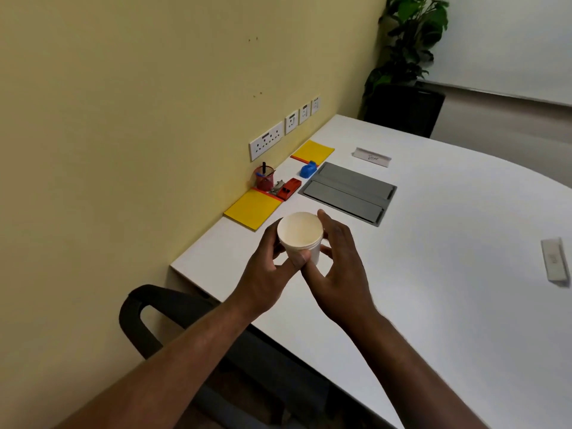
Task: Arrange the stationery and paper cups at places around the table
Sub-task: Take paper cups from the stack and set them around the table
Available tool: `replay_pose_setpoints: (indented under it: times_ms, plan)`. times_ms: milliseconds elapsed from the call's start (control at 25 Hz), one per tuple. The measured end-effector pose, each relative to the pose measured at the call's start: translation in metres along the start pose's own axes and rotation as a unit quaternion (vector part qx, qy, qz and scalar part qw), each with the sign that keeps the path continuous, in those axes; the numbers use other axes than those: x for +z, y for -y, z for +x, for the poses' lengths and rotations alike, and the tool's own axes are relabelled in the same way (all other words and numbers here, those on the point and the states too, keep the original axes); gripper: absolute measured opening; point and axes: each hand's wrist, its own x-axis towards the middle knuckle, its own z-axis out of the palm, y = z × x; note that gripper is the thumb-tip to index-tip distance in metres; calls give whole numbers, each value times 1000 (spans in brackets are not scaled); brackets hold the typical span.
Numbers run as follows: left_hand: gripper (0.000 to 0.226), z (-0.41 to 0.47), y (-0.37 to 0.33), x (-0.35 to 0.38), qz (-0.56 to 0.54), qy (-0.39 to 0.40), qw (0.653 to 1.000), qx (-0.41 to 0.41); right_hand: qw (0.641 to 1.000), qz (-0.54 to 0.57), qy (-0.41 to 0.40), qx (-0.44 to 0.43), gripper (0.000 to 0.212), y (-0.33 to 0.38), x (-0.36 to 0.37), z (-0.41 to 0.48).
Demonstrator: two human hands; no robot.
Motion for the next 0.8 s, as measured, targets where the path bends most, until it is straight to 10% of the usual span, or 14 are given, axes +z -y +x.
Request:
replay_pose_setpoints:
  times_ms: [480, 800]
  plan:
    - [81, -15, -10, 67, -30, 32, 998, 34, 999, 21, -28, 37, 46, -9, -70, -52]
    - [79, 23, -9, 166, 20, -6, 1000, 1, 998, -3, -9, 63, 72, -84, -146, -18]
